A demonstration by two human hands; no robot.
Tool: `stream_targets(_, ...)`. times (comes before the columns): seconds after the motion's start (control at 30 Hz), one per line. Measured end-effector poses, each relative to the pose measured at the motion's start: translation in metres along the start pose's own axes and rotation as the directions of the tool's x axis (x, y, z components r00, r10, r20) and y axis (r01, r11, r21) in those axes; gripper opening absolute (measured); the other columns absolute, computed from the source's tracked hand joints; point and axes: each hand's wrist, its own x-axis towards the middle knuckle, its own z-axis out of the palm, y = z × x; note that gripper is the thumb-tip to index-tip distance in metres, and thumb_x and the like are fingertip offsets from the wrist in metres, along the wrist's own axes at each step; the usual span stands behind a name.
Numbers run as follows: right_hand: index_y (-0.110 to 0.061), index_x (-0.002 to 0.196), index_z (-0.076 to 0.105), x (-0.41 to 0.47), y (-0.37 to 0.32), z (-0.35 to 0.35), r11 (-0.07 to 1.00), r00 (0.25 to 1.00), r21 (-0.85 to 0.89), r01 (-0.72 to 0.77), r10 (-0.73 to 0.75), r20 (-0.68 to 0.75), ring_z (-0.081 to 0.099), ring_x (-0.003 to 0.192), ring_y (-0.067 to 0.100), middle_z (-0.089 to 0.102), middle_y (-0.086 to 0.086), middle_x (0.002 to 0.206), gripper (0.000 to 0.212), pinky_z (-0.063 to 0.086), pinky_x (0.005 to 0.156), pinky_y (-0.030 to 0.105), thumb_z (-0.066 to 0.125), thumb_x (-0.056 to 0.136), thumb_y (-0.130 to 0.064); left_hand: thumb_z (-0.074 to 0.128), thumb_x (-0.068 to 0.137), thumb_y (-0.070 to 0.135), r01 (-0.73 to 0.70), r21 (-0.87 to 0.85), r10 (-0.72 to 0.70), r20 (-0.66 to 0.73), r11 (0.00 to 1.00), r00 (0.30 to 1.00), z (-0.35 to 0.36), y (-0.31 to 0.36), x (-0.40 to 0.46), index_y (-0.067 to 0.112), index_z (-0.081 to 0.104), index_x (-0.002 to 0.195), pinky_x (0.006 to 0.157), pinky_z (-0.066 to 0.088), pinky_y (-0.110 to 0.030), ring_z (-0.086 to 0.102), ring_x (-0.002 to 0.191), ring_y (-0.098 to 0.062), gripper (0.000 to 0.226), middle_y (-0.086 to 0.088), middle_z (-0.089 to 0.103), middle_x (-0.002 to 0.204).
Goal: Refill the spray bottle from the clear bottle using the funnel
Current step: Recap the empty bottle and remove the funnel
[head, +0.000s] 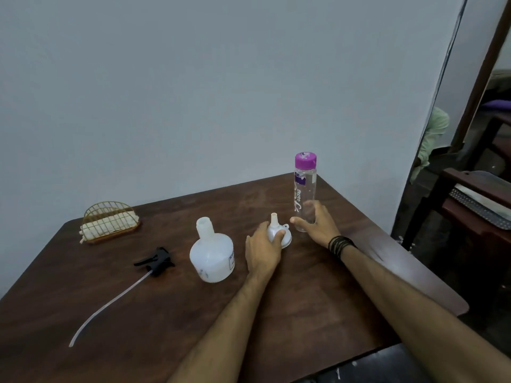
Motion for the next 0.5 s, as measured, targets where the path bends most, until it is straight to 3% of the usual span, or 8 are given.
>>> stream_targets(0.1, -0.016, 0.126, 0.052, 0.032, 0.001, -0.001, 0.999, 0.998, 0.011, -0.051, 0.051, -0.040, 0.060, 0.099, 0.013, 0.062, 0.002, 0.120, 0.065, 0.043, 0.079, 0.023, 0.085, 0.075, -0.040, 0.058, 0.096, 0.046, 0.084, 0.026, -0.086, 0.049, 0.996, 0.995, 0.013, 0.008, 0.035, 0.016, 0.048, 0.124, 0.089, 0.050, -0.044, 0.058, 0.114, -0.032, 0.043, -0.010, 0.066, 0.123)
stream_targets(0.27, -0.014, 0.122, 0.052, 0.089, 0.009, -0.003, 0.993, 0.993, 0.008, -0.115, 0.115, -0.028, 0.061, 0.101, 0.016, 0.068, 0.003, 0.118, 0.059, 0.044, 0.084, 0.025, 0.085, 0.077, -0.034, 0.058, 0.096, 0.045, 0.099, 0.124, -0.106, 0.047, 0.987, 0.993, 0.034, 0.014, 0.098, 0.019, 0.055, 0.122, 0.112, 0.032, -0.049, 0.058, 0.120, -0.030, 0.037, -0.006, 0.067, 0.124)
stream_targets(0.4, -0.013, 0.126, 0.051, 0.133, 0.020, 0.002, 0.992, 0.992, 0.018, -0.125, 0.125, -0.013, 0.061, 0.109, 0.020, 0.065, 0.004, 0.123, 0.055, 0.043, 0.085, 0.025, 0.080, 0.082, -0.031, 0.057, 0.095, 0.048, 0.144, 0.172, -0.155, 0.053, 0.975, 0.987, 0.047, 0.013, 0.152, 0.029, 0.059, 0.131, 0.118, 0.023, -0.052, 0.052, 0.130, -0.024, 0.040, -0.001, 0.064, 0.132)
stream_targets(0.5, -0.015, 0.132, 0.047, 0.158, 0.026, 0.006, 0.993, 0.993, -0.006, -0.116, 0.116, 0.018, 0.059, 0.113, 0.019, 0.063, 0.004, 0.130, 0.057, 0.042, 0.088, 0.026, 0.077, 0.086, -0.032, 0.051, 0.099, 0.048, 0.169, 0.201, -0.187, 0.077, 0.965, 0.979, 0.056, 0.012, 0.185, 0.033, 0.052, 0.142, 0.121, 0.008, -0.059, 0.035, 0.146, -0.023, 0.046, 0.002, 0.054, 0.147)
